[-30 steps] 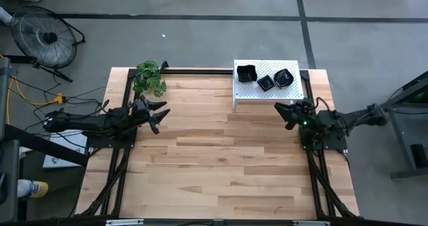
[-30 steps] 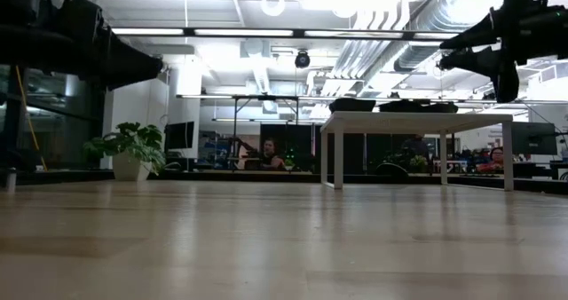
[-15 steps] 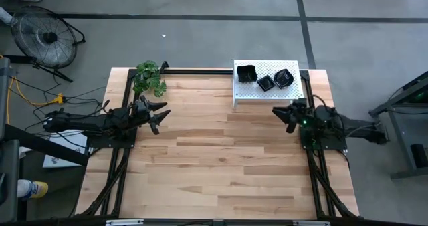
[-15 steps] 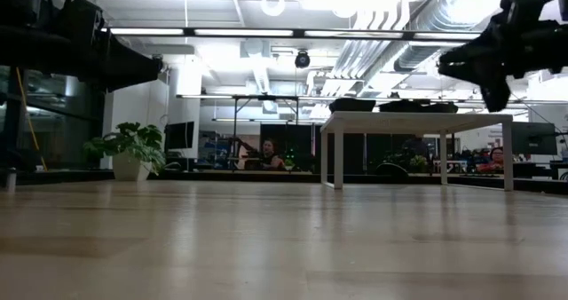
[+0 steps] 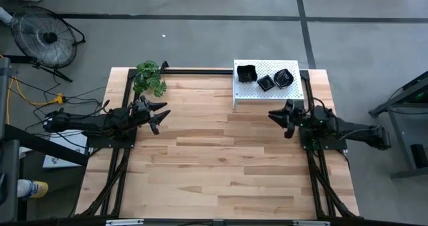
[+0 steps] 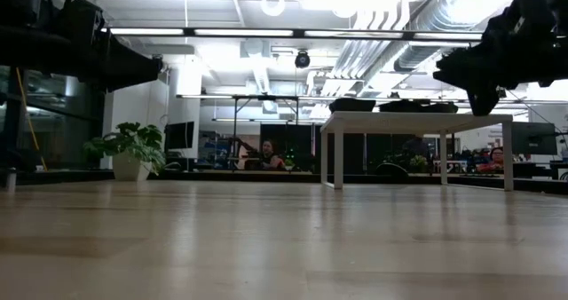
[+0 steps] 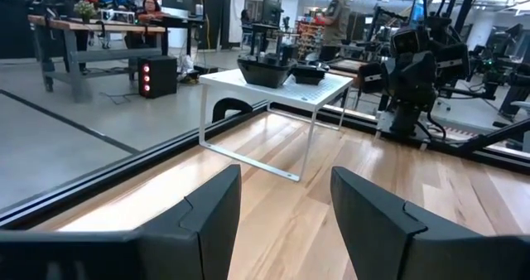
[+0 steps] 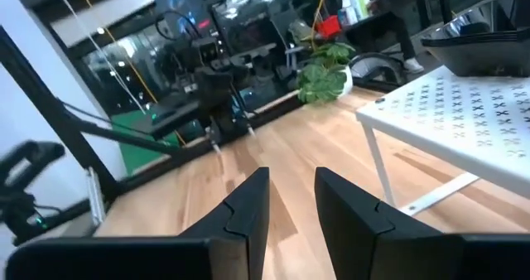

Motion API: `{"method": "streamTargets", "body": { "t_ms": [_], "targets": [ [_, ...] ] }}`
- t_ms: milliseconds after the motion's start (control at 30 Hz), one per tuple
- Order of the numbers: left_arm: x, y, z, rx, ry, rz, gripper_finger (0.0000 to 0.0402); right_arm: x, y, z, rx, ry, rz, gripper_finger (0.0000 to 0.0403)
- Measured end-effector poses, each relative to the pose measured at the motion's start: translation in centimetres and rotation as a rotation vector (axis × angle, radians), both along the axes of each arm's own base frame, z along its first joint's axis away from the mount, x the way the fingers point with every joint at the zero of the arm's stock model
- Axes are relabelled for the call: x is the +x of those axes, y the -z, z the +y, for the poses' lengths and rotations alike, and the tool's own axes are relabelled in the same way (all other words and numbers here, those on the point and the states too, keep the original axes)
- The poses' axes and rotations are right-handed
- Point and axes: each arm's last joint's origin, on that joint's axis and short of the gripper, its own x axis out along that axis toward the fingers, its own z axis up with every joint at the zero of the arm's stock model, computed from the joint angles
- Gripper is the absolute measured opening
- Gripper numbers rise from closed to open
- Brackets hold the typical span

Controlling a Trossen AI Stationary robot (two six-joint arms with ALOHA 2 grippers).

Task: Pick & Place Mini shaped plates
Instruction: Return to Home Position

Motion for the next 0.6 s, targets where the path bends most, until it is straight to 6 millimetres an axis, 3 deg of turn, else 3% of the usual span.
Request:
{"method": "streamTargets", "body": {
  "t_ms": [600],
  "targets": [
    [0.0, 0.0, 0.0, 0.0, -0.001, 0.0, 0.0186, 0.03, 0.01, 0.0, -0.04, -0.002, 0.008, 0.0094]
  ]
}}
